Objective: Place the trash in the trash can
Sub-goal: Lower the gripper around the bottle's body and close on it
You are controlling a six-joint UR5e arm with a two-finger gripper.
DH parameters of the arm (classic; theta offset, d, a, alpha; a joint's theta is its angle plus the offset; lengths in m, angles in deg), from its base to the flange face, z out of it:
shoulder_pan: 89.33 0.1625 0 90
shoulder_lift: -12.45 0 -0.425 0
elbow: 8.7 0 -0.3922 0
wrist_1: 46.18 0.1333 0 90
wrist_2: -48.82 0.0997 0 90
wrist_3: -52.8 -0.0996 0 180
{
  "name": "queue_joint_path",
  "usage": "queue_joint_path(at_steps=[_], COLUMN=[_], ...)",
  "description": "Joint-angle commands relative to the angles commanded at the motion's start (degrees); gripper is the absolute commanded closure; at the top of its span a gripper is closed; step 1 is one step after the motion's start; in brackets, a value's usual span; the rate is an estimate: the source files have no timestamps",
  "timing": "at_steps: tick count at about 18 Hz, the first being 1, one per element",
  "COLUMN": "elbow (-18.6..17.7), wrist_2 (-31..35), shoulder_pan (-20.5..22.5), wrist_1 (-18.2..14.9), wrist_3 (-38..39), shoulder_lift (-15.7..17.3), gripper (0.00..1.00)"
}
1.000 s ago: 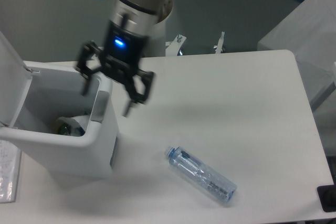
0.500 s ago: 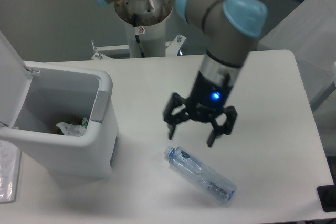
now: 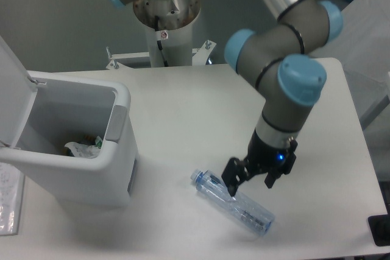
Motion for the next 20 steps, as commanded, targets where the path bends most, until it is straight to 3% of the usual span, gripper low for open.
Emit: queue_joint_path(at_steps=[9, 20], elbow=[4.0, 4.2], wrist_2=[8.3, 12.0], shoulder_pan=[-2.9, -3.8], wrist_1=[-2.2, -3.9], wrist_3=[7.7, 11.6], shoulder_lift=[-7.4, -10.2], gripper=[0.00, 0.00])
